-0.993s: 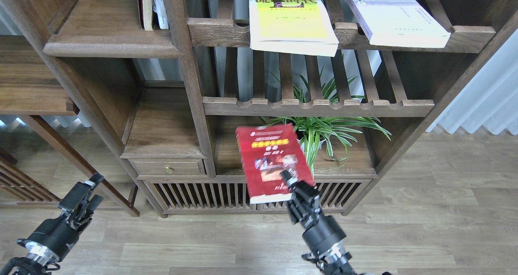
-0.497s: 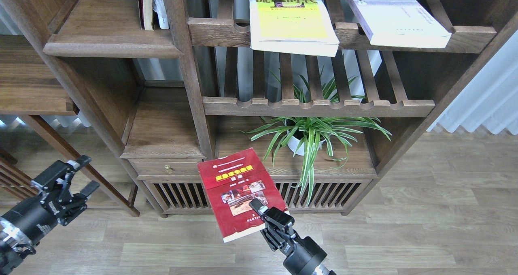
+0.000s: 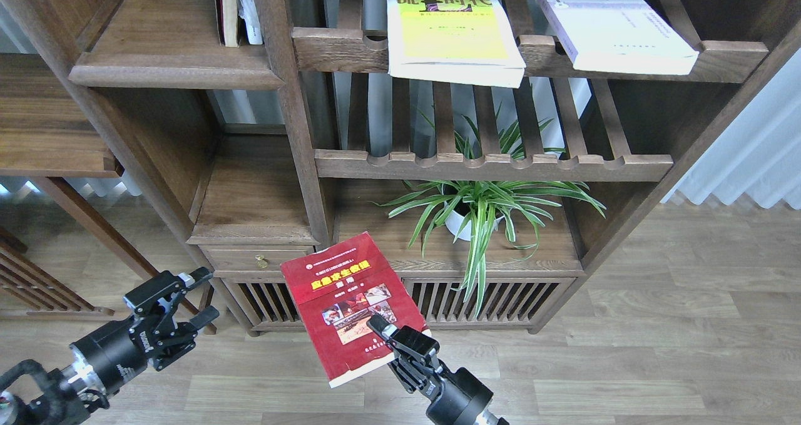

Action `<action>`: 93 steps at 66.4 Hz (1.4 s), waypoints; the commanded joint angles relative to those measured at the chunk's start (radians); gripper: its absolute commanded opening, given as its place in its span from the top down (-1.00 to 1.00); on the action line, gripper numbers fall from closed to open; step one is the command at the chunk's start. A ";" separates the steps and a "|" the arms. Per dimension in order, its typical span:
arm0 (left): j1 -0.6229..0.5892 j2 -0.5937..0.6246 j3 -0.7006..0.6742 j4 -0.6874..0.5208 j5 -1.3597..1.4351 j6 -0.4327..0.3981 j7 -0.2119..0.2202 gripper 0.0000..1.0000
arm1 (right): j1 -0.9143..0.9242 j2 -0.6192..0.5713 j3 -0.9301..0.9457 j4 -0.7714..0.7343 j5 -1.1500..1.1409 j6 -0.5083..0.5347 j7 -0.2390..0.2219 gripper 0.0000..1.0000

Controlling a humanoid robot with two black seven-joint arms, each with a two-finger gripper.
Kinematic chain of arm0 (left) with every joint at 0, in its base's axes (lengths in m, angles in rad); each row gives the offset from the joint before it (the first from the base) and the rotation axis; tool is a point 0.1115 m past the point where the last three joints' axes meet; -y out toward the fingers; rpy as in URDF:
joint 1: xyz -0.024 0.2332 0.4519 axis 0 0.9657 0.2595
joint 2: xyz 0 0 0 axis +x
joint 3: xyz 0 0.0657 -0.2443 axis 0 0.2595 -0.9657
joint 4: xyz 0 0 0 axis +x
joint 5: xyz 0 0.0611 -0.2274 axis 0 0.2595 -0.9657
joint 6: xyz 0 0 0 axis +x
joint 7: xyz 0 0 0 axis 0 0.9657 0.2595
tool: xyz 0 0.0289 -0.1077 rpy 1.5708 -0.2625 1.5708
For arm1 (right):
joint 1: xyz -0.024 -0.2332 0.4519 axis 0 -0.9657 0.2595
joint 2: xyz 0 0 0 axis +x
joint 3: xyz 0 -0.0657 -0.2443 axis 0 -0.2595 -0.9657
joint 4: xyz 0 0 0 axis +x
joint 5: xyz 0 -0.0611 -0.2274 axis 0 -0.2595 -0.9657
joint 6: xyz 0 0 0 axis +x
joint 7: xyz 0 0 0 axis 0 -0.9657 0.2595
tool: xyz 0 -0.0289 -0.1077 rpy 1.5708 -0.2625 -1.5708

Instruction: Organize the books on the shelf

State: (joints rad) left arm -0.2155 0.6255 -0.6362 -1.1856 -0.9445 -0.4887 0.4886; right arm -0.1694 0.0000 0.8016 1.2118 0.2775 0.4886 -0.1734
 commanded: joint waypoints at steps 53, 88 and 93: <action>-0.280 -0.069 0.348 0.024 -0.092 0.000 0.000 -0.86 | 0.050 0.000 -0.022 -0.001 0.034 0.000 -0.070 0.91; -0.315 -0.067 0.409 0.024 -0.148 0.000 0.000 -0.57 | 0.062 0.000 -0.024 0.000 0.040 0.000 -0.086 0.91; -0.323 -0.066 0.414 0.024 -0.175 0.000 0.000 -0.44 | 0.060 0.000 -0.024 0.000 0.040 0.000 -0.086 0.91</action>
State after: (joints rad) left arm -0.5315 0.5598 -0.2261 -1.1614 -1.0965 -0.4887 0.4887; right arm -0.1073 0.0000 0.7779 1.2120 0.3176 0.4886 -0.2593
